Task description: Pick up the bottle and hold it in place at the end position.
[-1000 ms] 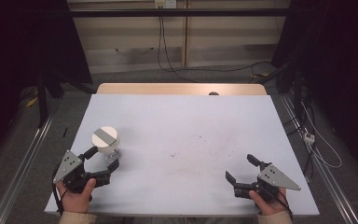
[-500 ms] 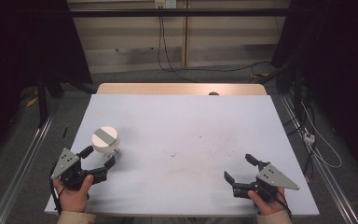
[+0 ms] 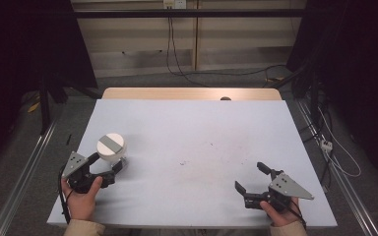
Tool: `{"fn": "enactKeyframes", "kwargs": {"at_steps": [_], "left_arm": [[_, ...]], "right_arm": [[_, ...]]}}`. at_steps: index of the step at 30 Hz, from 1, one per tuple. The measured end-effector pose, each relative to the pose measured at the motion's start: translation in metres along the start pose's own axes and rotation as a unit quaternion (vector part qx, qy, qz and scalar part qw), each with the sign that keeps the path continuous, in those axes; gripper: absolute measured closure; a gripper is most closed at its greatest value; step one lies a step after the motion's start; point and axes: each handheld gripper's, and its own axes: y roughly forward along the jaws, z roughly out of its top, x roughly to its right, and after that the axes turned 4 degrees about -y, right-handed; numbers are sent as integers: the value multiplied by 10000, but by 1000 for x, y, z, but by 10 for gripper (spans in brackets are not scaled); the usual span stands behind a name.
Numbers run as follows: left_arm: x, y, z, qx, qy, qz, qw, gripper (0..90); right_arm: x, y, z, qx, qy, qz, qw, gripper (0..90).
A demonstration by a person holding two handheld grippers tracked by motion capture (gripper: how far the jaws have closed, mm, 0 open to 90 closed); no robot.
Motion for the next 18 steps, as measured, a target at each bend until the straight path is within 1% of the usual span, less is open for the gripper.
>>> {"fn": "enactKeyframes", "kwargs": {"at_steps": [3,5,6,8,9,10,12,14,18], "left_arm": [[-2,4,-1,-34,-6,50,10000,40],[-4,7,-1,-40,-10,34,10000,40],[-5,8,-1,-62,32,62,10000,41],[-7,14,0,-53,16,107,9999,43],[-7,14,0,-53,16,107,9999,43],[-9,18,0,-130,28,85,9999,44],[-8,20,0,-120,-5,73,9999,44],[-7,23,0,-139,18,36,9999,45],[-6,29,1,-121,115,68,9998,49]], "right_arm": [[0,1,0,0,-17,3,10000,21],[0,1,0,5,-24,3,10000,21],[0,1,0,13,-30,-3,10000,21],[0,1,1,12,-32,0,10000,21],[0,1,1,11,-32,1,10000,21],[0,1,1,8,-30,3,10000,21],[0,1,1,18,-32,-9,10000,21],[0,1,1,15,-32,-3,10000,21],[1,1,1,-1,-14,-7,10000,21]]}}
